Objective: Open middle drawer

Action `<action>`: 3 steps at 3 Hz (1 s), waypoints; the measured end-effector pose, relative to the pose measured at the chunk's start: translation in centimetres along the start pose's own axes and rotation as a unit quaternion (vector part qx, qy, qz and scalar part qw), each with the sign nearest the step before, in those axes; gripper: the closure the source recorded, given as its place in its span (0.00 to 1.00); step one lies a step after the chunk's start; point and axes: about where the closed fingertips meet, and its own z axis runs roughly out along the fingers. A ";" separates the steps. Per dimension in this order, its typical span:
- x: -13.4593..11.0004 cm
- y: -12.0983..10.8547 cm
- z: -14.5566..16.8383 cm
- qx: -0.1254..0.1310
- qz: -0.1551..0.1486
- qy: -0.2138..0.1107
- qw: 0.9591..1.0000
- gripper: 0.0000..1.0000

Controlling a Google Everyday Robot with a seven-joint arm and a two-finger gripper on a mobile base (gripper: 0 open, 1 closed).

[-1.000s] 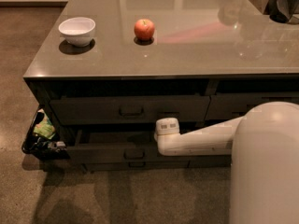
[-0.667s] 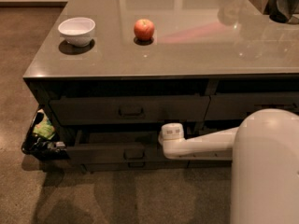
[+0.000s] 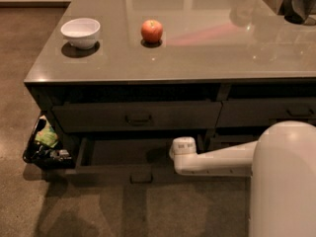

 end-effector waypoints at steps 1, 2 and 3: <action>1.5 0.9 -0.4 0.012 0.005 -0.005 1.000 1.00; 3.8 2.8 -2.5 0.032 0.002 -0.016 0.999 0.98; 3.6 2.7 -2.2 0.030 0.001 -0.015 0.999 0.68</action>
Offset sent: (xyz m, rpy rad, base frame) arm -0.0879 -0.0162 -0.0050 -0.0182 -0.1132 -0.0179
